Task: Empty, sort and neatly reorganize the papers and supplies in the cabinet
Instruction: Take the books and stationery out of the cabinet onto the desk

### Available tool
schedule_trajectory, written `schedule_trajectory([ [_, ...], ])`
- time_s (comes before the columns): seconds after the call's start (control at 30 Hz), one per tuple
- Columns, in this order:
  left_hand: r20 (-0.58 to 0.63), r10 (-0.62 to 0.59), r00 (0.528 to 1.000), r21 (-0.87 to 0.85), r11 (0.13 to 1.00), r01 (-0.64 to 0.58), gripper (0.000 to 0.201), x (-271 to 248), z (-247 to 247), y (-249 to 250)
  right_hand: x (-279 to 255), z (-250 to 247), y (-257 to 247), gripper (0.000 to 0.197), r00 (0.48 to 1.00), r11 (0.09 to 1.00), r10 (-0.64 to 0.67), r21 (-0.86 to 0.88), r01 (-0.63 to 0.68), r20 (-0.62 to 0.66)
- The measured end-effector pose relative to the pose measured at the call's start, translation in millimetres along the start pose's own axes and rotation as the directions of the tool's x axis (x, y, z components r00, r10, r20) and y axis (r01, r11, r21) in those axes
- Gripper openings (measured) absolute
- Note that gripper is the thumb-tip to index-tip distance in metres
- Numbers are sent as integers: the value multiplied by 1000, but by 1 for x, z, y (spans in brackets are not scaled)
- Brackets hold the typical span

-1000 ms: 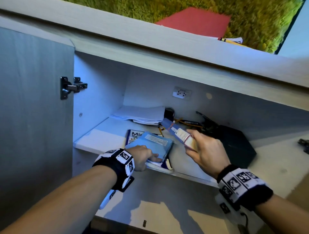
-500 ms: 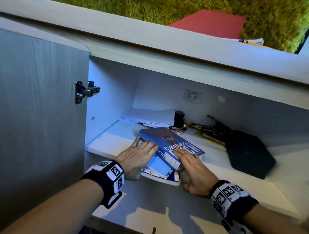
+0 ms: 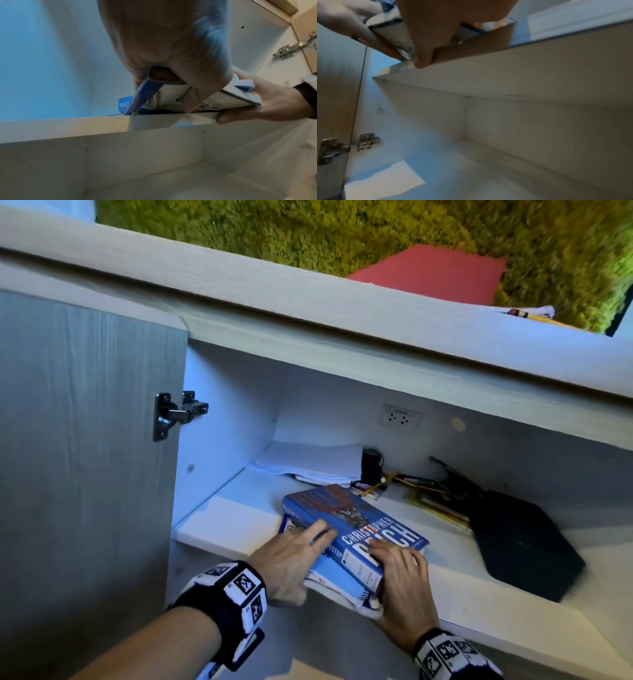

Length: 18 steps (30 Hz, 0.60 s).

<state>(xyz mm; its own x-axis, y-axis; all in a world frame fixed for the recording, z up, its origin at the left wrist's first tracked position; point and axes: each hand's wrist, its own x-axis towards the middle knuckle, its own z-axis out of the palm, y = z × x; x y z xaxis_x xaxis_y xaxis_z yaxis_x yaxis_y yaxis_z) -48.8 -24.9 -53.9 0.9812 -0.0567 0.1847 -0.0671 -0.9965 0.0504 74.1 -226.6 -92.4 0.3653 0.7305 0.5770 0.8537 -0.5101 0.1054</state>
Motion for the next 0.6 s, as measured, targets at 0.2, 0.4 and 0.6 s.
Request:
schedule_trajectory([
  [0.2,-70,34,997,148,989,-23,81,-13,-32,14,4,-25,-9,72,991,994,-111,-20,110,-70],
  [0.4,-146,27,989,225,974,7,78,-30,-64,30,24,-104,-30,59,982,982,-187,-13,187,-37],
  [0.6,-202,173,964,257,959,-118,69,-42,-139,51,27,-205,-46,57,986,972,-160,-179,150,-46],
])
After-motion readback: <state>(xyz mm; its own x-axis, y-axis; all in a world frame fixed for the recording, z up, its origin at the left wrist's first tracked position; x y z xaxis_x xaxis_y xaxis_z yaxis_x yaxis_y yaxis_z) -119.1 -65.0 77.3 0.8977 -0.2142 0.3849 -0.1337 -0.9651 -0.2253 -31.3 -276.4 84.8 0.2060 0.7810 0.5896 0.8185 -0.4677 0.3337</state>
